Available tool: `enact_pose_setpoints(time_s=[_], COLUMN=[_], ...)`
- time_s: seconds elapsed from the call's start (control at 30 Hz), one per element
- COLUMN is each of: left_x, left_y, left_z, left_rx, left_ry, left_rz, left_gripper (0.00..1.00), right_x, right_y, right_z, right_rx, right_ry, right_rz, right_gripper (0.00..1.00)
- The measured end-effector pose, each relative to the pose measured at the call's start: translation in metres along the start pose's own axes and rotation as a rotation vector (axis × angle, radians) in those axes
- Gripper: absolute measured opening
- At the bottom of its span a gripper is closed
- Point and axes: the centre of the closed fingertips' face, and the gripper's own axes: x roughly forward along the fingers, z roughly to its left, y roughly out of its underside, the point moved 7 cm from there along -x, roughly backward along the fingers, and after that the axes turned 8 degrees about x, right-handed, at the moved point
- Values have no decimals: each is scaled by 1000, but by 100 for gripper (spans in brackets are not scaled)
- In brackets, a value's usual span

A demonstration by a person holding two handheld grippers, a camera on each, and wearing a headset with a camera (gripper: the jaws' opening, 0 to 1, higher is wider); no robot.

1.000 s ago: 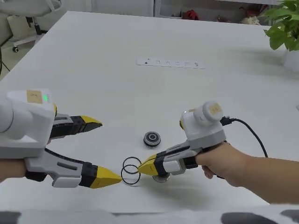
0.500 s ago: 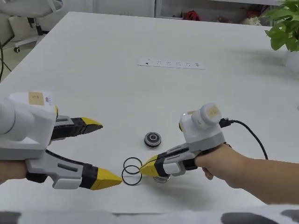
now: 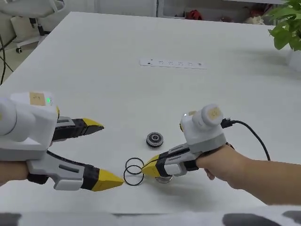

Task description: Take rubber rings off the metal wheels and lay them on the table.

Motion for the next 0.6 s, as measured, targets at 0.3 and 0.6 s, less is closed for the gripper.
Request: enact_pose_setpoints(time_s=[0.3, 0.6], left_x=[1, 1], left_y=[1, 0], left_z=[0, 2], left_rx=[2, 3], left_ry=[4, 2], left_rz=[3, 3], left_gripper=[79, 79], right_x=[-1, -7], right_y=[-2, -4], right_z=[-1, -3], right_rx=[-15, -24], right_ry=[14, 27], right_rz=[-12, -20], right_gripper=[7, 13])
